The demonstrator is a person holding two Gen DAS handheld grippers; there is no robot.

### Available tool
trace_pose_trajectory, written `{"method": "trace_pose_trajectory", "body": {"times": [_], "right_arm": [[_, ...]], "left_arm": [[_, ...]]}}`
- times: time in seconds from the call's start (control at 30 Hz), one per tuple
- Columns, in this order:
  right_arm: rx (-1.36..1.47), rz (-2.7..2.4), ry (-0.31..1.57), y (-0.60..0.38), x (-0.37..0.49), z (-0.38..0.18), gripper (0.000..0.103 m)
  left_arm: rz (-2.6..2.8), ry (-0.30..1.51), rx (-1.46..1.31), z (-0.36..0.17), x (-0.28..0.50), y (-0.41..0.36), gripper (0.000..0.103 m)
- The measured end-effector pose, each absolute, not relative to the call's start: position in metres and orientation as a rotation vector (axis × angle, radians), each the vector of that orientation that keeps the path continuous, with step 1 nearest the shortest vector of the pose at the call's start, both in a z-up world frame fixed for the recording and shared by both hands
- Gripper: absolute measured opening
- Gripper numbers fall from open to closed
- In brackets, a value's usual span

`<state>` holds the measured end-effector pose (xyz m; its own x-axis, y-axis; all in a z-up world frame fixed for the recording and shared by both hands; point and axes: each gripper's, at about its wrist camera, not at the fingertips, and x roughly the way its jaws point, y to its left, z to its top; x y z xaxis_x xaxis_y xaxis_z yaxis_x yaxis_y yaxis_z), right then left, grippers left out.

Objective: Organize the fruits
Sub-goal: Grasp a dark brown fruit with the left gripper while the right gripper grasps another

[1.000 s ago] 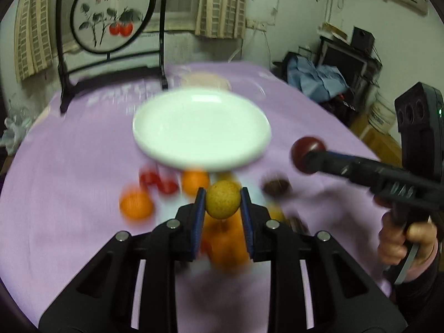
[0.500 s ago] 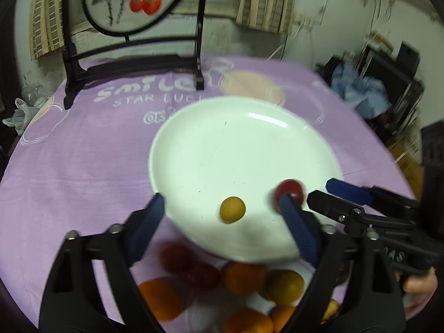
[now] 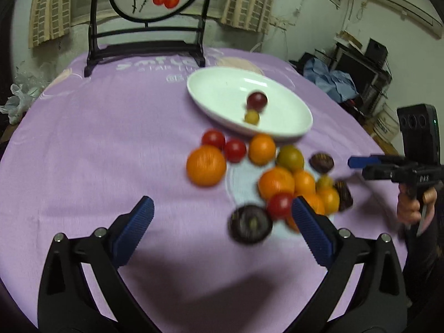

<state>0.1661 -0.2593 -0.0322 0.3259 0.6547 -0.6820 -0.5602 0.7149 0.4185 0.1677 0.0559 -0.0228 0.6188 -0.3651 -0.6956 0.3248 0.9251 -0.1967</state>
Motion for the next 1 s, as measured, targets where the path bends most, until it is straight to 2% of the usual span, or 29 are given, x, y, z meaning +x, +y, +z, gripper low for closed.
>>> {"method": "trace_pose_trajectory", "body": {"times": [0.5,0.67,0.73,1.0], "right_arm": [[-0.029,0.739,1.005,-0.249,0.163,-0.052,0.053],[-0.052,0.742,1.002,-0.245,0.162,-0.055,0.052],[-0.046,0.742,0.999,-0.246,0.163,-0.056,0.046],[-0.032,0.748,0.997,-0.246,0.162,-0.055,0.045]], "left_arm": [[-0.529,0.809,0.157,-0.039,0.143,0.023,0.100],[-0.538,0.833,0.152,-0.043,0.148,0.023,0.094],[-0.542,0.845,0.159,-0.046,0.151,0.021,0.089],[-0.564,0.916,0.164,-0.058,0.168,0.016,0.064]]}}
